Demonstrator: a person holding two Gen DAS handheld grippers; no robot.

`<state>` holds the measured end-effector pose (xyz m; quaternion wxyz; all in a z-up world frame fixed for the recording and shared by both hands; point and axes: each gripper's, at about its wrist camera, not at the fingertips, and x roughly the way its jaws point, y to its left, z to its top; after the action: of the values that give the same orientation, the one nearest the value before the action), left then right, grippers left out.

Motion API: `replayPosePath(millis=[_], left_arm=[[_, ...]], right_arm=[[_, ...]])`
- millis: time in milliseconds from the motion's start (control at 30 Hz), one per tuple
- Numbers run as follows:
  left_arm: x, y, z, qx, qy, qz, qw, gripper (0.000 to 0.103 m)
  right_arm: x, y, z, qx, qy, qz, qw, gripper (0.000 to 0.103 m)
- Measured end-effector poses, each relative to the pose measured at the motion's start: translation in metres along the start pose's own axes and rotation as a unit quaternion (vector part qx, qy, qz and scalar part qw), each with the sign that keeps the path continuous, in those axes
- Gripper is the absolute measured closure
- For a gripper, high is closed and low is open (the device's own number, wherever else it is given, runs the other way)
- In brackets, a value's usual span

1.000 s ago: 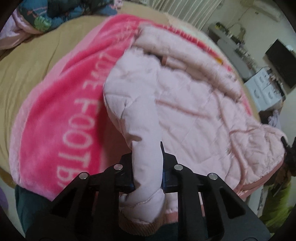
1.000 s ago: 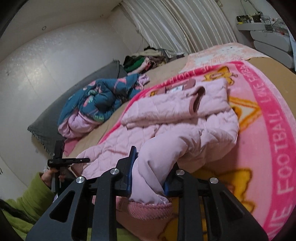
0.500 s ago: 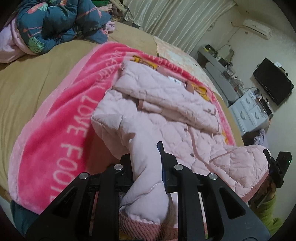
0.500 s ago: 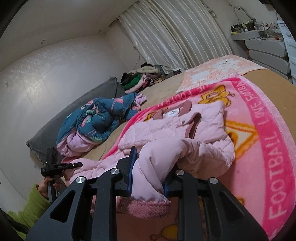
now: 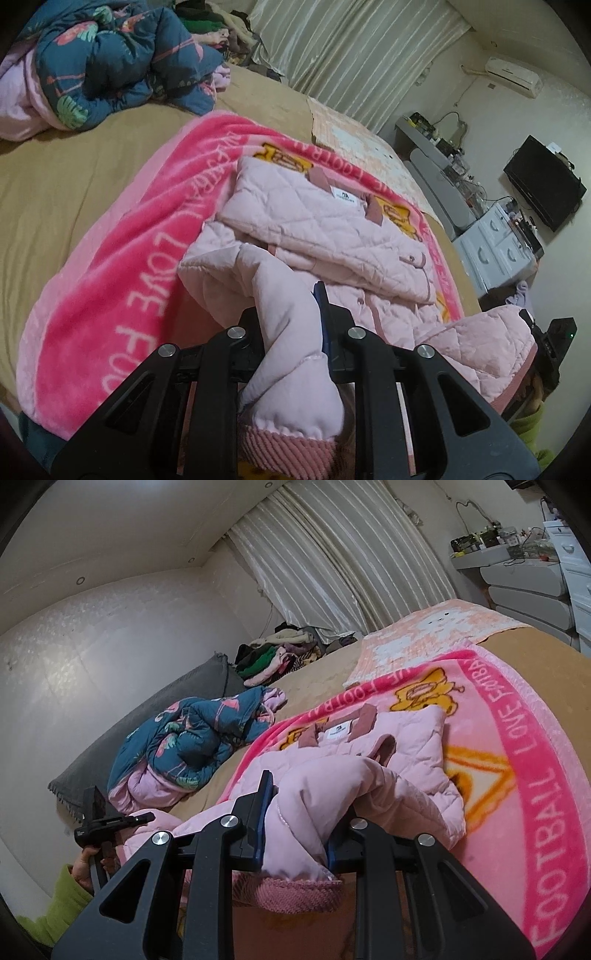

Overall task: Fold large clothes
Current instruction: 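Lift the hem with both tools and fold it toward the collar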

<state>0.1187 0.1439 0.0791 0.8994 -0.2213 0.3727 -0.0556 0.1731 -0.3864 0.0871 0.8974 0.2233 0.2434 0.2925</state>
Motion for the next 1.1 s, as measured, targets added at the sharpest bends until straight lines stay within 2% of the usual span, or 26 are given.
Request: replayPosePath(millis=[633, 1100], left_arm=[[0.005, -0.032, 0.058, 0.015, -0.042, 0.014, 0.9989, 0.091], [0.008, -0.054, 0.097, 0.033, -0.081, 0.033, 0.9956, 0.09]], right_arm=[[0.017, -0.02, 0.045, 0.015, -0.027, -0.022, 0.999, 0.081], [0.021, -0.019, 0.086, 0.006, -0.067, -0.03, 0.997, 0.081]])
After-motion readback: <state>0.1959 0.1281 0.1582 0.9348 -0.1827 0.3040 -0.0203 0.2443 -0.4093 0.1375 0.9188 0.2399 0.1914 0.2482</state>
